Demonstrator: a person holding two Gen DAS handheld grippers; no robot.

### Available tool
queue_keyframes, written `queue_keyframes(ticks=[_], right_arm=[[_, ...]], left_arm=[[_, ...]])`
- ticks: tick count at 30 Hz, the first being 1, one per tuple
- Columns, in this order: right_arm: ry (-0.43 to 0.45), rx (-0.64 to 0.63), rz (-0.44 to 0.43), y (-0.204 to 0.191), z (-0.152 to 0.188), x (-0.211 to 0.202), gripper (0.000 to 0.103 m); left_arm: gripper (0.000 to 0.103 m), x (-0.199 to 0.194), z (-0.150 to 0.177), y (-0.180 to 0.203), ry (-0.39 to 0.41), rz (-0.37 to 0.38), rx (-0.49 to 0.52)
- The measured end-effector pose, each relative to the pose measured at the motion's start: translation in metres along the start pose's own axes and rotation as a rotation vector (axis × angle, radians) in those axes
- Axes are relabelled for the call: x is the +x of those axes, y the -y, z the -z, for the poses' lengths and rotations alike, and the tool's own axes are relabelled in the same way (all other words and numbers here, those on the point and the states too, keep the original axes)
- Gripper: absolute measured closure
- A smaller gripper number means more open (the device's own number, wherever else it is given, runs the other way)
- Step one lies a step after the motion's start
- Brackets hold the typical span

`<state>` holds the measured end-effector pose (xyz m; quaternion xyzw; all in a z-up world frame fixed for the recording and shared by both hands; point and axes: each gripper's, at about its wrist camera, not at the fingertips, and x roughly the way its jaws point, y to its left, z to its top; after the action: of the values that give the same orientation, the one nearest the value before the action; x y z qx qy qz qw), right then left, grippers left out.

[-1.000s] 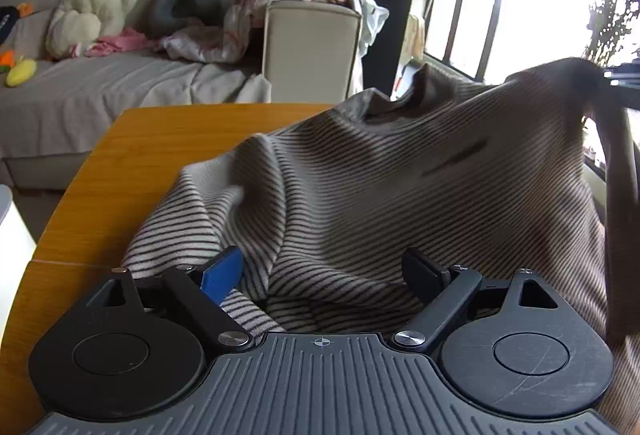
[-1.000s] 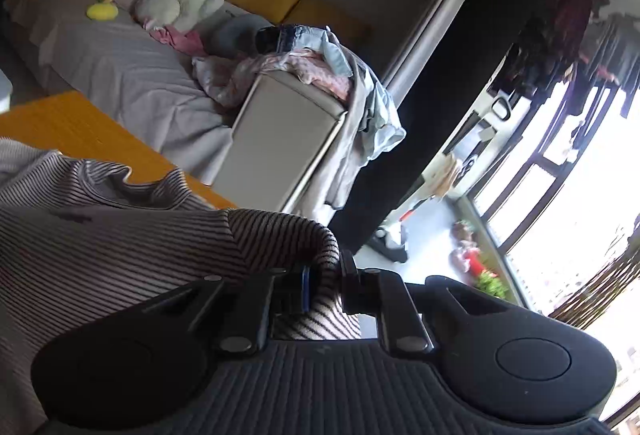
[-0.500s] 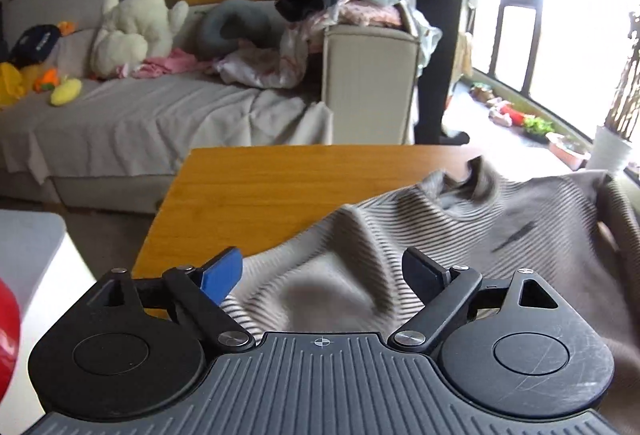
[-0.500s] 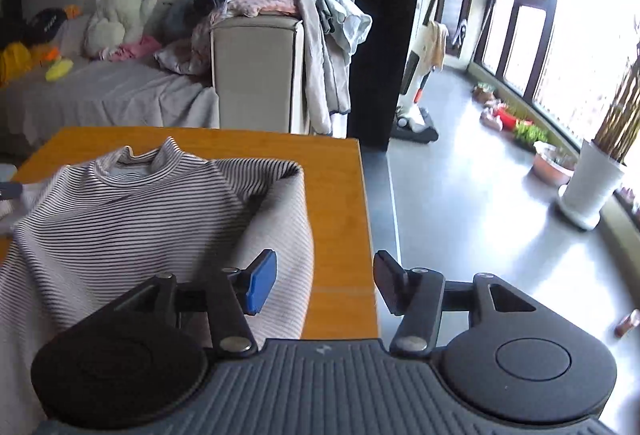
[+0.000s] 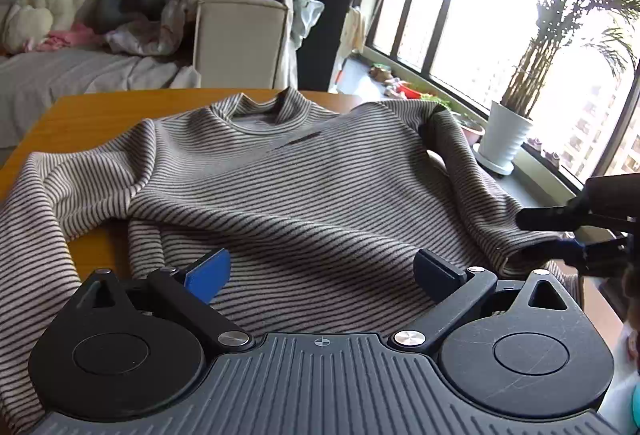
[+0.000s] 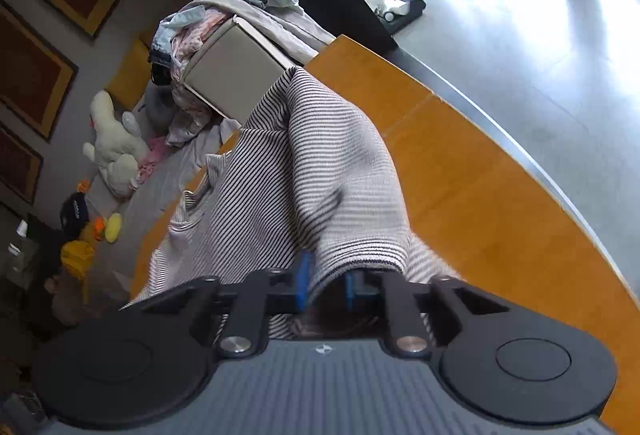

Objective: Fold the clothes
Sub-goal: 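Grasp a sweater sleeve with the right tool and fold it across the body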

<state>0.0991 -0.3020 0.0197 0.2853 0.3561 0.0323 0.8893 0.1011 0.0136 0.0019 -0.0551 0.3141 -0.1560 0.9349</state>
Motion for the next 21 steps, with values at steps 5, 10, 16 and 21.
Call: queue_keyframes(ticks=[5, 10, 16, 21], right_arm=[[0.342, -0.410, 0.299, -0.029, -0.105, -0.024, 0.099], [0.428, -0.569, 0.368, -0.059, -0.158, -0.038, 0.099], [0.321, -0.632, 0.160, -0.126, -0.136, -0.014, 0.099], [0.233, -0.762, -0.032, -0.210, -0.106, 0.012, 0.099]], left_arm=[[0.001, 0.001, -0.001, -0.007, -0.015, -0.018, 0.037], [0.001, 0.007, -0.006, -0.018, -0.054, -0.001, 0.053], [0.000, -0.001, -0.007, -0.024, -0.060, 0.037, 0.013], [0.000, -0.020, -0.003, -0.024, -0.056, 0.051, 0.025]])
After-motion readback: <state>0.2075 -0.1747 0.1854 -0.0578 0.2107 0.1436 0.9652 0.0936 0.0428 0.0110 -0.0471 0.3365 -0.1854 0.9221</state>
